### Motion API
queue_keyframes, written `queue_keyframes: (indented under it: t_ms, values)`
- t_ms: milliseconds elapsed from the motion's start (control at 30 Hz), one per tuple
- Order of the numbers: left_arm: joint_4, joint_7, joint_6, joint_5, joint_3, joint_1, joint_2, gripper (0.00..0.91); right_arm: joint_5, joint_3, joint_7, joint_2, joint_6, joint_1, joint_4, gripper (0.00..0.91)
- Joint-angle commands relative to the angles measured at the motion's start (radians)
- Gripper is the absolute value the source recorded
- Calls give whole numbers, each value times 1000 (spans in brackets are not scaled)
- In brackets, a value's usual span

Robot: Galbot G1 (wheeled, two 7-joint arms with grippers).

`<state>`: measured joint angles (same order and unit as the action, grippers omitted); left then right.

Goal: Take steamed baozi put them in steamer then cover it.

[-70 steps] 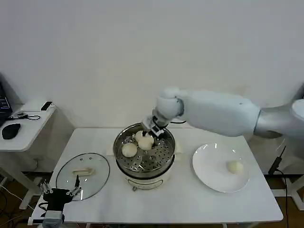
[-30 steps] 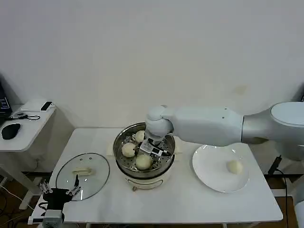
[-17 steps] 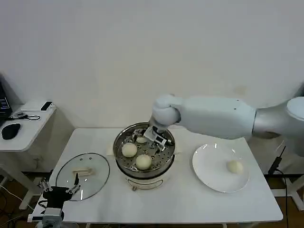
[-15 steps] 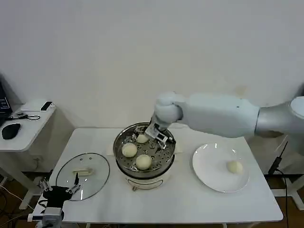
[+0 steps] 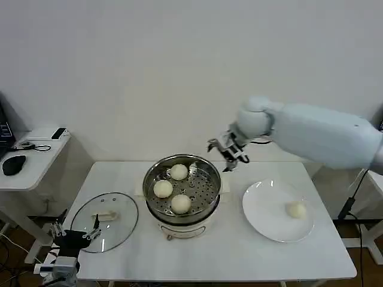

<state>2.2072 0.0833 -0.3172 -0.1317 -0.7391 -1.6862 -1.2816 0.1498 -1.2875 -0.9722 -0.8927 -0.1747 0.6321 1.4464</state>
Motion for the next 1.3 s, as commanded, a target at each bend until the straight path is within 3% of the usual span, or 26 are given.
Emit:
queue_keyframes:
  t_ms: [33,233,433,733,1300]
  values:
    - [-9,-2,-2,3,7,10,21,907,-61,47,-24,294,-108,-111,4,907]
    - [-28,-2,-3,-2,29,18,18,907,-111,98,-29,409,-100,-249,3,907]
    - [-31,-4,-7,-11,41,23,11,907,-175,178,-33,454,-91,-375,-14,907]
    - [-31,-5,-11,-17,32,13,14,907,-211,368,-34,423,-80,-572,-119,907]
    - [-35,-4,-10,-21,28,6,6,907,-275,444,-52,355,-76,-676,-226,897]
